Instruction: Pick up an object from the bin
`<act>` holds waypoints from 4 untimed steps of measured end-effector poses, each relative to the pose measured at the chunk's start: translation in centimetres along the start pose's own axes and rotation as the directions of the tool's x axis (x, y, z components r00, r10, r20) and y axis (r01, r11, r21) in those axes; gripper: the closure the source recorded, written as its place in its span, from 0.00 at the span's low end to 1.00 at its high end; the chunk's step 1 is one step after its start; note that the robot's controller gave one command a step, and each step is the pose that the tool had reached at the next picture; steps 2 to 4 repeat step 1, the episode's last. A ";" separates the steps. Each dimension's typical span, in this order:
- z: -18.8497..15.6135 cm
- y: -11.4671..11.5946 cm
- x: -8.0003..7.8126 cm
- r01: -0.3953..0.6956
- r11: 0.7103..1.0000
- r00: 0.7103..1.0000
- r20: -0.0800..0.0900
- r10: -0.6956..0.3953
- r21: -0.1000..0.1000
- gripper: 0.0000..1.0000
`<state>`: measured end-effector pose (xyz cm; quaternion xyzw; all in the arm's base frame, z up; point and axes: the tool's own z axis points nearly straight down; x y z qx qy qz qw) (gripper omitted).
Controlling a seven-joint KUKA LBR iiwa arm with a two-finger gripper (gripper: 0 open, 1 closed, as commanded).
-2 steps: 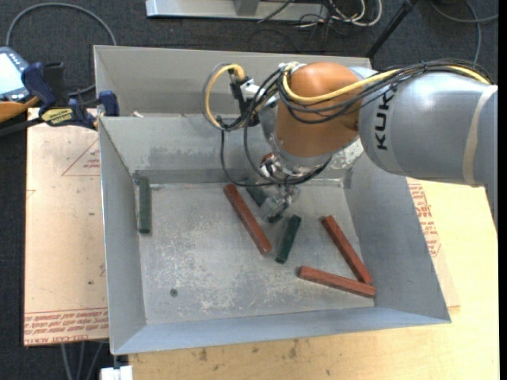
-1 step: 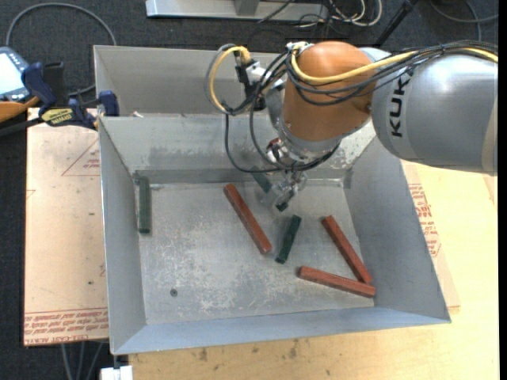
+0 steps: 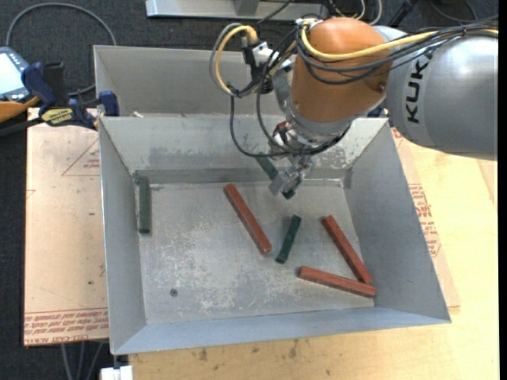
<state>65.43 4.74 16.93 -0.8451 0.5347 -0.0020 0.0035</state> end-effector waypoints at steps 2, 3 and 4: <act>-0.8 -0.1 -0.1 -0.005 1.000 1.000 0.003 0.005 -0.004 1.00; -0.8 -0.1 -0.1 -0.005 1.000 1.000 0.003 0.005 -0.004 1.00; -0.8 -0.1 -0.1 -0.005 1.000 1.000 0.003 0.005 -0.004 1.00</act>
Offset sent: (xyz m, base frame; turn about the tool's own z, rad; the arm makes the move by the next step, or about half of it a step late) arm -0.0002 0.0001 0.0074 0.0000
